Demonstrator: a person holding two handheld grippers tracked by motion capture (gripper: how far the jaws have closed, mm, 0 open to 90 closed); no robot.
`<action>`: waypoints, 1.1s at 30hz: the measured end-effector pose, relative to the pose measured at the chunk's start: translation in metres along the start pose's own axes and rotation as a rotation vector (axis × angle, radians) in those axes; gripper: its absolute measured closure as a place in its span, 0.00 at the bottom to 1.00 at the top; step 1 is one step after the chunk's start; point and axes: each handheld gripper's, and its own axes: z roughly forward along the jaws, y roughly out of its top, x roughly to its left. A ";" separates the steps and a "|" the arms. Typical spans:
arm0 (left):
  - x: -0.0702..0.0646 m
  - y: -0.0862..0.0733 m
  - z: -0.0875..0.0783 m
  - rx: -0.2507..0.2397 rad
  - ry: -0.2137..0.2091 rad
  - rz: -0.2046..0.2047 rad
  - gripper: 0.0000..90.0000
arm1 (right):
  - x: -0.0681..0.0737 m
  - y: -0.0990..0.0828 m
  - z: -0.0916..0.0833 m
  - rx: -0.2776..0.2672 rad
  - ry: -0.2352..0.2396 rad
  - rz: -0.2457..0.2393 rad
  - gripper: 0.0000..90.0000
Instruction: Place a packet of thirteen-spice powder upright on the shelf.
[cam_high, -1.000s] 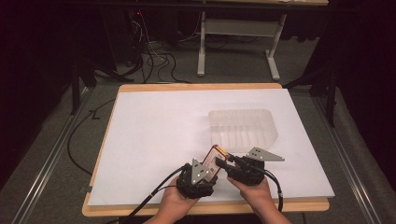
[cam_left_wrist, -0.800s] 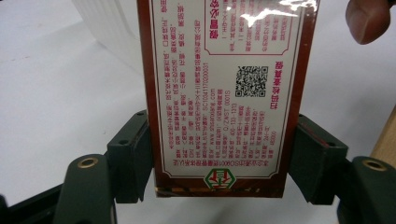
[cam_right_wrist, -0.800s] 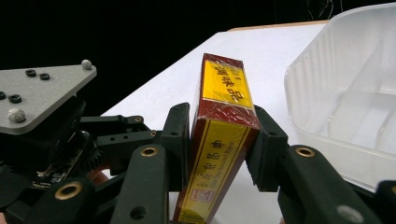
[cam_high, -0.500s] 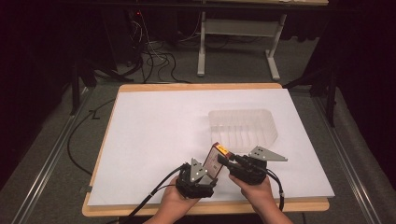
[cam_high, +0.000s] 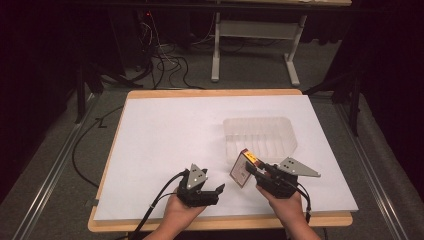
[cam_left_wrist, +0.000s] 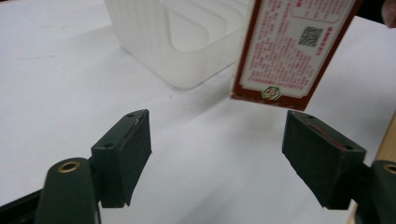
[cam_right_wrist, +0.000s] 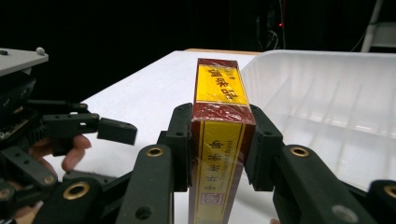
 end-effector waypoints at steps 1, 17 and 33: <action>0.002 0.002 0.000 0.002 0.006 -0.009 0.28 | 0.000 0.000 -0.002 0.000 -0.009 -0.005 0.76; 0.041 0.031 -0.041 -0.024 0.091 0.062 0.32 | -0.011 0.002 -0.019 -0.024 -0.069 -0.032 0.76; 0.066 0.026 -0.048 -0.047 0.107 0.082 0.32 | -0.019 0.004 -0.028 -0.036 -0.108 -0.039 0.76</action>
